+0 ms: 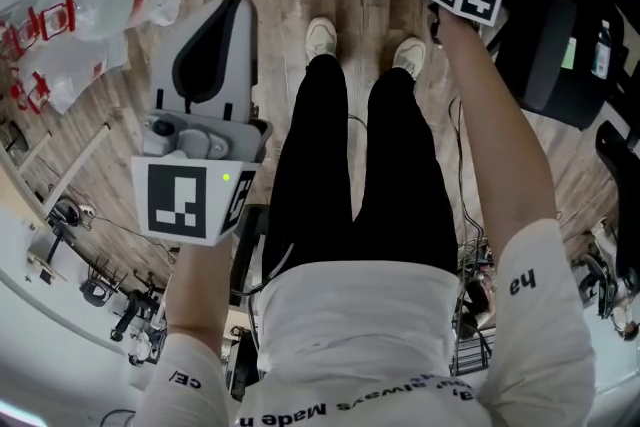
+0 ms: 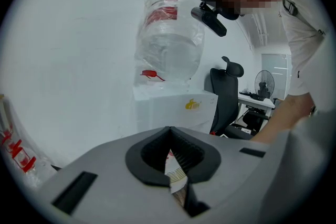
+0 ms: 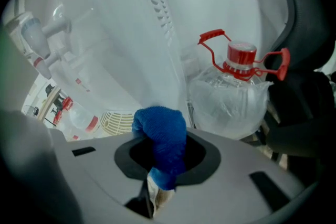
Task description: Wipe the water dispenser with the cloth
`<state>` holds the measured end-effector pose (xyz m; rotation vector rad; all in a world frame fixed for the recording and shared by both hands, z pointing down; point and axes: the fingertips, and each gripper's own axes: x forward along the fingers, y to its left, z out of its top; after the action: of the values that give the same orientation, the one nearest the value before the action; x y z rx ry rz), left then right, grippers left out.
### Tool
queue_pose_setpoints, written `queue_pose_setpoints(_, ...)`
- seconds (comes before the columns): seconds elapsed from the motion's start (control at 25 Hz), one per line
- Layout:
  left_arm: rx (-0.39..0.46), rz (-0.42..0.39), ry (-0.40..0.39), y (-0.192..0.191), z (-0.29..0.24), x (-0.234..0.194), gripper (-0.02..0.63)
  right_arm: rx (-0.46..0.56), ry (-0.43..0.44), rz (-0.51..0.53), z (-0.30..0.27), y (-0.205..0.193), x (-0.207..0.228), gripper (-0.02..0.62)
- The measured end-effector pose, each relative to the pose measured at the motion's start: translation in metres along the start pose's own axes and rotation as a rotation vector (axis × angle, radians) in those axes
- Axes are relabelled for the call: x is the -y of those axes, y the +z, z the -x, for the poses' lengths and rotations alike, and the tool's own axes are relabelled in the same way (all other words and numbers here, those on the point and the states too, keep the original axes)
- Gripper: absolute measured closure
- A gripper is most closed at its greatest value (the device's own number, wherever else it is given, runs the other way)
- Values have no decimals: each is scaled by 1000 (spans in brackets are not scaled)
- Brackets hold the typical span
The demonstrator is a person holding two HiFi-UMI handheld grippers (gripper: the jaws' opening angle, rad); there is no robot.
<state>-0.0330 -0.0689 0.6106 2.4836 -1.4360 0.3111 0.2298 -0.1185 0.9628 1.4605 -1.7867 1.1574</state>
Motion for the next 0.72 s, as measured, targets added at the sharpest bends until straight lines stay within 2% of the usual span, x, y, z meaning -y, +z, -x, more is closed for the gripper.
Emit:
queue_pose_setpoints(0.12,0,13,9,-1,1,-4,588,37,13,-35,23,-3,-12,517)
queue_pose_setpoints(0.24,3,27,16,0,0,-5,588,100,21,-23,62,0,-31,517)
queue_pose_setpoints(0.36,9,33,9,4,-2,0,588,170,67,-8,109,3,-63,517)
queue_pose_setpoints(0.48,23,43,13,9,-4,-1,588,231,176,12,152,12,-114,517)
queue_pose_setpoints(0.72,43,54,36,18,4,-21,588,290,439,-44,208,24,-232,517)
